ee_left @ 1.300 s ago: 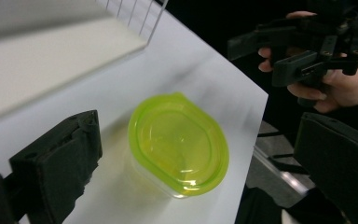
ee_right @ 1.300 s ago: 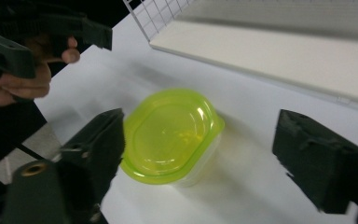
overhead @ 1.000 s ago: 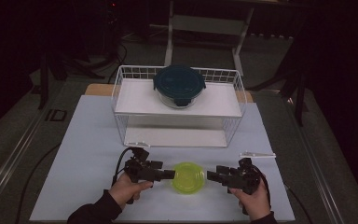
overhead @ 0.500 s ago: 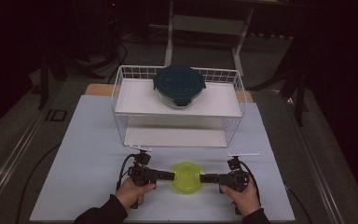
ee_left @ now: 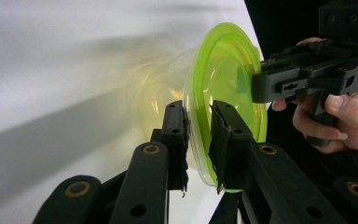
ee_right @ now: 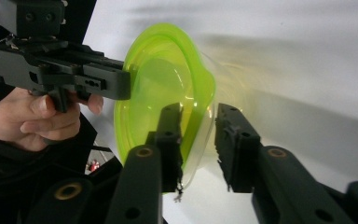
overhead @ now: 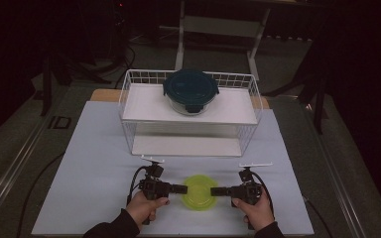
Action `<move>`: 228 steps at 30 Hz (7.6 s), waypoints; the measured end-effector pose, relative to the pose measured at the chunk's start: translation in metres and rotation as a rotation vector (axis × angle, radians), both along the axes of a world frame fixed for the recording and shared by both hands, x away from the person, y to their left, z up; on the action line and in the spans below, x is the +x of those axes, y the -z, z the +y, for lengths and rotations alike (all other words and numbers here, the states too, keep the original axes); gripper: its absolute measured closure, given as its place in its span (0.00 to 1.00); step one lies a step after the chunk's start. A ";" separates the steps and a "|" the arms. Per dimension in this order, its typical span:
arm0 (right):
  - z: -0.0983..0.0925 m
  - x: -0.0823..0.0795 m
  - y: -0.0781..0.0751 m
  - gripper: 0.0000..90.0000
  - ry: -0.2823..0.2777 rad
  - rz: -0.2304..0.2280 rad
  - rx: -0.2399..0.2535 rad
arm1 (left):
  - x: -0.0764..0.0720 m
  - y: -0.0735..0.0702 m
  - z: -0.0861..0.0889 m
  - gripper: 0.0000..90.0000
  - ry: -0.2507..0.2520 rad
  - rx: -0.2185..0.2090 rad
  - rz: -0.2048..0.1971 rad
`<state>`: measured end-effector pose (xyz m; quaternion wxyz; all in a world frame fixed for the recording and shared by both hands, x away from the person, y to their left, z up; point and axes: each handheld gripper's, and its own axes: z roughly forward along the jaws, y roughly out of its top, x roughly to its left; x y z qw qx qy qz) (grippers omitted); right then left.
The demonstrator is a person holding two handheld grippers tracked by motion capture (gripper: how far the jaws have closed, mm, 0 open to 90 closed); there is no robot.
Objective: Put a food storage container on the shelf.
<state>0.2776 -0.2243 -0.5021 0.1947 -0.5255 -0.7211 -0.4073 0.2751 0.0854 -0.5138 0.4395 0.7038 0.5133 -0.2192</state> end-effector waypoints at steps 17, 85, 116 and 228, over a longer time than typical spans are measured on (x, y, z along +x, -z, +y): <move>0.000 -0.002 -0.010 0.90 0.010 -0.031 -0.021 | -0.004 -0.016 0.005 0.91 0.034 -0.005 -0.025; 0.039 0.087 -0.270 0.90 0.035 -0.420 -0.029 | 0.079 -0.250 0.043 0.91 -0.096 -0.124 -0.352; 0.050 0.155 -0.268 0.82 0.125 -0.339 -0.048 | 0.131 -0.249 0.043 0.89 -0.232 -0.133 -0.296; -0.003 0.006 -0.054 0.23 0.003 -0.568 -0.067 | -0.044 -0.053 0.043 0.03 0.113 0.150 -0.755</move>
